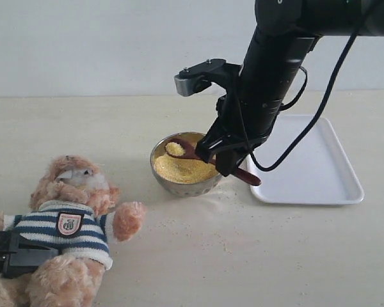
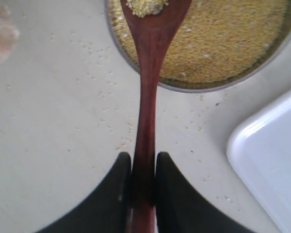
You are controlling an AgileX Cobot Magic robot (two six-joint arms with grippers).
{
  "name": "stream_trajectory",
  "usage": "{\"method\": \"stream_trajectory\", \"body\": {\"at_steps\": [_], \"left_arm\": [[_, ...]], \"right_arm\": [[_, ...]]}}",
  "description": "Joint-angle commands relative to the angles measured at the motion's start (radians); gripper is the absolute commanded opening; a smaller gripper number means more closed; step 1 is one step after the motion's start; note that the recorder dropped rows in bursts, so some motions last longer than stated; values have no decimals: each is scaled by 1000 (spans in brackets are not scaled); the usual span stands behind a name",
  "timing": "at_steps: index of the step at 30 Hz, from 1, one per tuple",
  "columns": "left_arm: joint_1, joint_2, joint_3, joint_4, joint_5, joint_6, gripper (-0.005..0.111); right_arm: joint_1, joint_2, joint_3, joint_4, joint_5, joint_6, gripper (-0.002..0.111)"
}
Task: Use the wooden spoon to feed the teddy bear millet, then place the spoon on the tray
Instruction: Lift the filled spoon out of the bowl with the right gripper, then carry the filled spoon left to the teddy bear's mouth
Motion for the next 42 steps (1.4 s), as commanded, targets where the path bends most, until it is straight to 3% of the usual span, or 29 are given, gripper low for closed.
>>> {"method": "stream_trajectory", "body": {"at_steps": [1, 6, 21, 42], "left_arm": [[1, -1, 1, -13, 16, 2, 7], [1, -1, 1, -13, 16, 2, 7], [1, -1, 1, -13, 16, 2, 7], [1, -1, 1, -13, 16, 2, 7]], "right_arm": [[-2, -20, -7, -16, 4, 6, 0], [-11, -20, -7, -39, -5, 50, 0], [2, -111, -7, 178, 39, -113, 0], [287, -96, -22, 40, -134, -16, 0]]}}
